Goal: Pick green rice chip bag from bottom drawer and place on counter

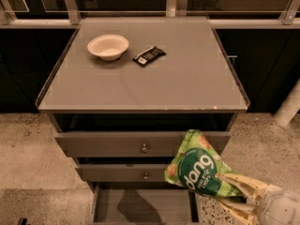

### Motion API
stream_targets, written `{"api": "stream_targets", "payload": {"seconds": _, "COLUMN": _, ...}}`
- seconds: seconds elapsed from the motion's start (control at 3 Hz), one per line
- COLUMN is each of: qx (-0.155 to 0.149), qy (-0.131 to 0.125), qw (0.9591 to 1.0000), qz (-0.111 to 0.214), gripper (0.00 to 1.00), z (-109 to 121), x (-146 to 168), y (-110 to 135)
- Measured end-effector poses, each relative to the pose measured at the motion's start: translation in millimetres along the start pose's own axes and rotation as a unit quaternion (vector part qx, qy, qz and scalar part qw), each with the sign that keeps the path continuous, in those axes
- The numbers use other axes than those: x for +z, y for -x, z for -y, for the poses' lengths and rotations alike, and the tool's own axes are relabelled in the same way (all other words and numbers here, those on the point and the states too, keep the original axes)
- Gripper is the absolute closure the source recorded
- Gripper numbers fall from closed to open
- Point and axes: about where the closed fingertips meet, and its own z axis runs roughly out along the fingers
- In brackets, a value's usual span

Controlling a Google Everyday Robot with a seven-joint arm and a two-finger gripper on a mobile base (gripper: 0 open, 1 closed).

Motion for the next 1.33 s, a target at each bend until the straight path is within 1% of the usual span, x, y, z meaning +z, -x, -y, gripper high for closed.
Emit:
{"api": "stream_targets", "payload": {"seconds": 0.33, "qx": -0.028, "qy": -0.062, "qw": 0.9963, "qz": 0.051, "gripper": 1.00, "z": 40, "x": -23, "y": 23}}
{"api": "stream_targets", "payload": {"seconds": 0.67, "qx": -0.028, "qy": -0.060, "qw": 0.9965, "qz": 0.051, "gripper": 1.00, "z": 39, "x": -21, "y": 23}}
{"api": "stream_targets", "payload": {"seconds": 1.0, "qx": -0.011, "qy": -0.077, "qw": 0.9953, "qz": 0.057, "gripper": 1.00, "z": 44, "x": -20, "y": 19}}
{"api": "stream_targets", "payload": {"seconds": 1.33, "qx": 0.014, "qy": -0.099, "qw": 0.9905, "qz": 0.095, "gripper": 1.00, "z": 73, "x": -12, "y": 10}}
